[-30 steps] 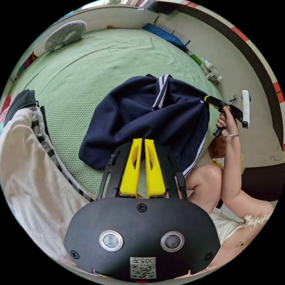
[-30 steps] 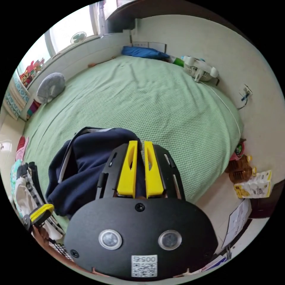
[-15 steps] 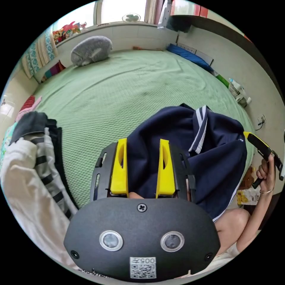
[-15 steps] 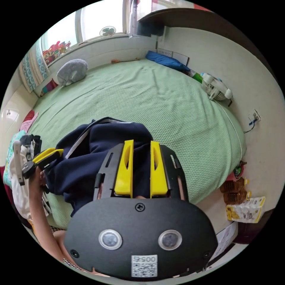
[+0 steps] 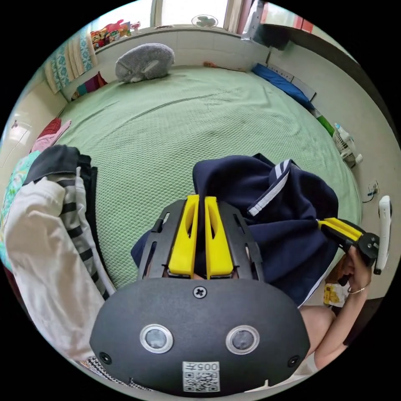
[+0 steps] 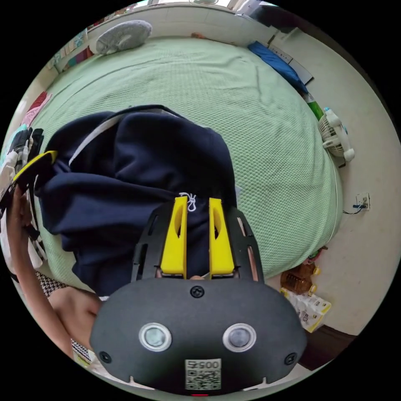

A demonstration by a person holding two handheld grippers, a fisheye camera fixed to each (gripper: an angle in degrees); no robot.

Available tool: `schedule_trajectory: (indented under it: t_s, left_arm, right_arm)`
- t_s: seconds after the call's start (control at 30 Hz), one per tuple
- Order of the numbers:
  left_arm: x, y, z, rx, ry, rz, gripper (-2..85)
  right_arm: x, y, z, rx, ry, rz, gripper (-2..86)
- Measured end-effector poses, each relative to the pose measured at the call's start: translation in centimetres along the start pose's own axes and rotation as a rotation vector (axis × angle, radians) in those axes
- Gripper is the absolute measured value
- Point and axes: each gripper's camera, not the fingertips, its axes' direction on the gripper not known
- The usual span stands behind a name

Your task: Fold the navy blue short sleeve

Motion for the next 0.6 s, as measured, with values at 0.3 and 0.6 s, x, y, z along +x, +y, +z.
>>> schedule_trajectory:
  t_s: [0.3,0.6]
  left_arm:
    - [-1.6,4.6,-2.9,-0.228,0.075,0.091,3.9]
    - [-4.3,5.6,-8.3,0.114,0.036,0.044,5.1]
  right_arm:
    - [-0.8,1.4,0.5,-0.127,0.0,-0.113,4.3]
    - [-1.2,4.2,-4.4,0.206,0.013,-0.033,3.8]
